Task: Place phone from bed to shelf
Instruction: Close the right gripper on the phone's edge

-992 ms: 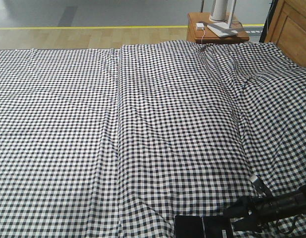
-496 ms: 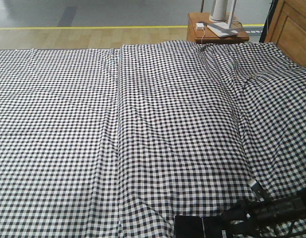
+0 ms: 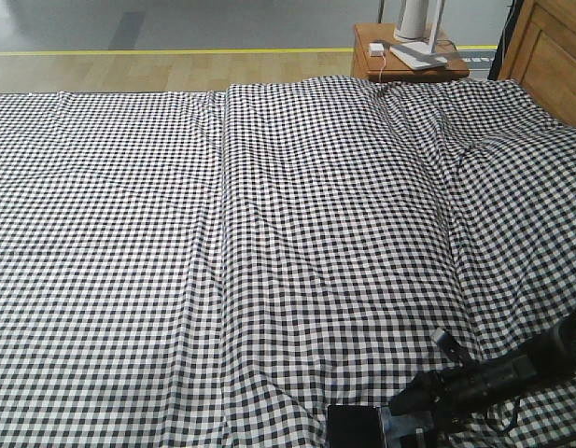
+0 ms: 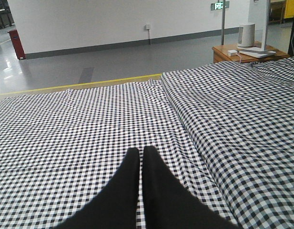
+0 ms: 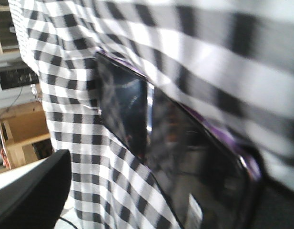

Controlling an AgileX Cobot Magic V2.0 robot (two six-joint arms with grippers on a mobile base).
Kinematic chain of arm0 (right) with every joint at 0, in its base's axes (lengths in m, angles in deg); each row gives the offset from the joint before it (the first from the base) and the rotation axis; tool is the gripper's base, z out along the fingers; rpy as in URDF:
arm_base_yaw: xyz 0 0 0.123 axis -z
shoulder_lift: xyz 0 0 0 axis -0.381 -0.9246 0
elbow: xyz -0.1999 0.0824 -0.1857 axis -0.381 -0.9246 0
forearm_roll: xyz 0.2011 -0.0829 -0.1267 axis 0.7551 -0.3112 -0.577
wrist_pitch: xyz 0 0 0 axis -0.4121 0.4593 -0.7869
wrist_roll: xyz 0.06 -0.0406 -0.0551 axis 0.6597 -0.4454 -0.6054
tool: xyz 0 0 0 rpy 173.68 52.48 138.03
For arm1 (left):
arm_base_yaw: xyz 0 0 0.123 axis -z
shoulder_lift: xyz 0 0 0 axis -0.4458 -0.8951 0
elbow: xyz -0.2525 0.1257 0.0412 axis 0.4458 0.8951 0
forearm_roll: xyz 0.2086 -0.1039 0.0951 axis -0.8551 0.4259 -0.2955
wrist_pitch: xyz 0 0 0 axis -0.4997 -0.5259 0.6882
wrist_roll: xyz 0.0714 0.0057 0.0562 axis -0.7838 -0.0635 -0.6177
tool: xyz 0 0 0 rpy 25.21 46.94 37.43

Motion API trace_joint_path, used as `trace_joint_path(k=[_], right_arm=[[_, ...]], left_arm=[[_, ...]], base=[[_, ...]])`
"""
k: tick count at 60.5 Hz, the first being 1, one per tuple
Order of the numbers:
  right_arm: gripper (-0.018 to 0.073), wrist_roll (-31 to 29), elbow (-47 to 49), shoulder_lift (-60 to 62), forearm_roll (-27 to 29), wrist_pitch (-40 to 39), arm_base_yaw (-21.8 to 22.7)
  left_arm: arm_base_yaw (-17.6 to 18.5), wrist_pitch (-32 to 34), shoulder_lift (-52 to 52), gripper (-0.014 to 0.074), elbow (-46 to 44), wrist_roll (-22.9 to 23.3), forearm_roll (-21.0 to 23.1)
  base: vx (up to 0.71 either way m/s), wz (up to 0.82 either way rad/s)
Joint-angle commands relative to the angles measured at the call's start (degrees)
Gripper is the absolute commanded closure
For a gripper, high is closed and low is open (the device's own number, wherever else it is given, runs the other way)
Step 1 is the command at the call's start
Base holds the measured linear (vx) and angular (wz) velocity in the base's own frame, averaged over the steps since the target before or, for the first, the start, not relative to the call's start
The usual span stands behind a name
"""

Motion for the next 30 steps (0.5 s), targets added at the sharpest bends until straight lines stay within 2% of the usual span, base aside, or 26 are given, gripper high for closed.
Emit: trace_joint_path(k=[1,9,14,22,30], right_arm=[[-0.0033,-0.47,0.46,2.83,1.65,5.78,-0.83],[-0.0006,-0.47,0.46,2.83,1.65,5.89,-0.83],[0.0050,-0.47,0.46,2.83,1.65,6.25,-0.83],[0.0194,-0.47,0.46,2.83,1.59,7.51,-0.78],[0.0413,-0.47,0.46,2.83,1.45,8.16,-0.74]], left_arm=[[0.12,4.19,0.60,0.0596,-1.46,0.22,0.26],[0.12,4.19,0.60,0.0596,-1.46,0.22,0.26],[0.12,4.19,0.60,0.0596,-1.46,0.22,0.26],[0.12,4.19,0.60,0.0596,-1.46,0.22,0.26],[0.12,4.19,0.60,0.0596,-1.46,0.22,0.26]], base=[[0.00,0.00],[0.00,0.00],[0.00,0.00],[0.00,0.00],[0.00,0.00]])
